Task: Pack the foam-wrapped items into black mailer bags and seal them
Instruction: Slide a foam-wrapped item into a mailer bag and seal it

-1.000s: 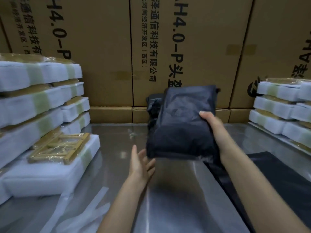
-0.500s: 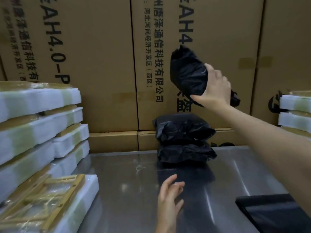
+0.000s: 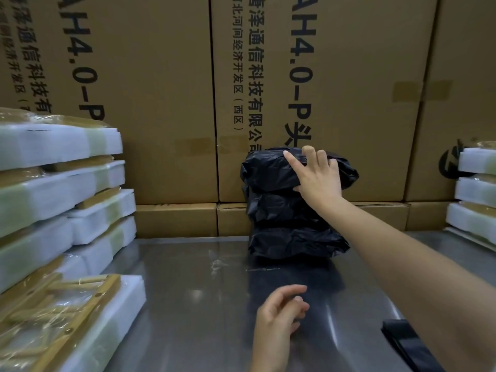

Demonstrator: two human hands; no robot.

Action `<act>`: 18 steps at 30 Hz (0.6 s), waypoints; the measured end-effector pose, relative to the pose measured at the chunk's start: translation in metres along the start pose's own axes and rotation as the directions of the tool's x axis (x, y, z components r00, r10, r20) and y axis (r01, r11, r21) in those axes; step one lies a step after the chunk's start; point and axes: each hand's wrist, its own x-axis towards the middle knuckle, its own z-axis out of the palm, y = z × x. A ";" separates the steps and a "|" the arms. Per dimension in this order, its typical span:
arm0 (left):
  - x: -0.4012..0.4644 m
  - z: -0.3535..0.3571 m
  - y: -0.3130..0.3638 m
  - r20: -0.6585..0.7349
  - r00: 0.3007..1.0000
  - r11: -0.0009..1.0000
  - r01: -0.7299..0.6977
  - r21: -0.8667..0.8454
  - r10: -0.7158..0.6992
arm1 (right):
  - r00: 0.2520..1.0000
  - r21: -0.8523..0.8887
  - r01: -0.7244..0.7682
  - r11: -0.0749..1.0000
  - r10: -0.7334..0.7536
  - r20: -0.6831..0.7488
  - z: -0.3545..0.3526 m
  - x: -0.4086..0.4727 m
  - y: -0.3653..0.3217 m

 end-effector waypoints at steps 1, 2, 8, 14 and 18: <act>0.000 0.001 0.000 0.006 1.000 1.000 -0.012 0.019 0.012 | 1.000 0.031 -0.010 0.999 0.010 -0.010 0.000 -0.004 -0.003; 0.000 0.002 0.001 0.013 1.000 0.999 -0.024 0.036 0.024 | 1.000 0.077 -0.021 0.997 0.021 -0.006 0.002 -0.007 -0.005; 0.003 0.000 0.000 0.015 0.997 0.995 -0.079 0.057 0.078 | 0.994 0.138 -0.086 0.987 0.074 0.085 0.004 0.007 -0.024; 0.001 0.003 -0.003 0.038 0.995 0.994 -0.090 0.063 0.088 | 0.905 0.156 -0.206 0.966 0.128 0.406 0.004 0.028 -0.025; 0.003 0.001 -0.004 0.025 0.994 0.992 -0.109 0.058 0.108 | 0.866 0.206 -0.230 0.951 0.103 0.490 0.002 0.030 -0.024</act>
